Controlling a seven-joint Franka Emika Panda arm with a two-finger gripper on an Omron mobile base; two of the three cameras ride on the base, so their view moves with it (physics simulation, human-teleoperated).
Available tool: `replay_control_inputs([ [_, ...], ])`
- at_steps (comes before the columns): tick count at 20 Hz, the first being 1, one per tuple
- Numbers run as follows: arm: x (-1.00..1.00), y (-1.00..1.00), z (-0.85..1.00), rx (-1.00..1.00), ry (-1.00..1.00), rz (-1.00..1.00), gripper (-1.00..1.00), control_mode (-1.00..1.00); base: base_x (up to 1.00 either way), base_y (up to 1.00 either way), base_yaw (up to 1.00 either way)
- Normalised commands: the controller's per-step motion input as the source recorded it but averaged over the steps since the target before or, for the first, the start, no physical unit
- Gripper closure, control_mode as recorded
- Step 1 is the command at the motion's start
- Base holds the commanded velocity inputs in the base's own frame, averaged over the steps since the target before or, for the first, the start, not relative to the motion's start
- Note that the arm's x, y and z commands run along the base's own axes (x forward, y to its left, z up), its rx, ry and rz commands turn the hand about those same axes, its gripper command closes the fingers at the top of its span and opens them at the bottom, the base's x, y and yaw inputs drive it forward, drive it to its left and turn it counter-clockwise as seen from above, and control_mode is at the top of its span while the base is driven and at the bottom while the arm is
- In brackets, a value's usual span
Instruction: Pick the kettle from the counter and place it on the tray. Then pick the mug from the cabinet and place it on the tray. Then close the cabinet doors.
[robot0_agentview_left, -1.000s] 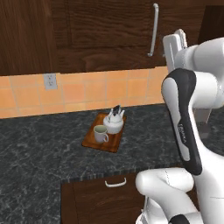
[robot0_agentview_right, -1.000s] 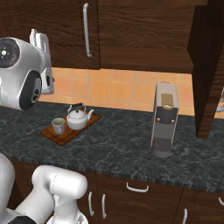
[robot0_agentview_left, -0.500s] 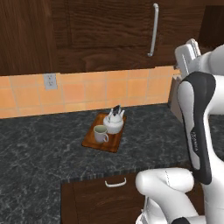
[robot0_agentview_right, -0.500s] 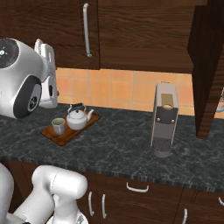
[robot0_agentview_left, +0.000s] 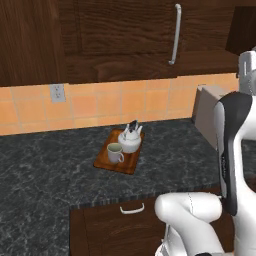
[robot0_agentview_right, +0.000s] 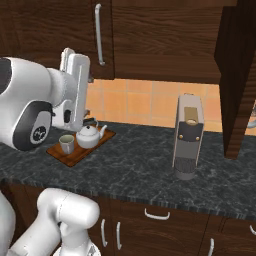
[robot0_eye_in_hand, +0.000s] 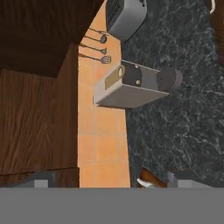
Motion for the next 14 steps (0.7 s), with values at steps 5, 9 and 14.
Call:
replay_control_inputs([
  [5, -0.03, -0.95, -0.02, 0.10, -0.19, -0.15, -1.00, -1.00, 0.00, 0.00, 0.00],
  [9, -0.32, -0.92, 0.00, 0.19, -0.02, -0.18, -1.00, -1.00, 0.00, 0.00, 0.00],
  [14, -0.55, -0.80, 0.00, 0.11, -0.02, -0.19, -1.00, -1.00, 0.00, 0.00, 0.00],
])
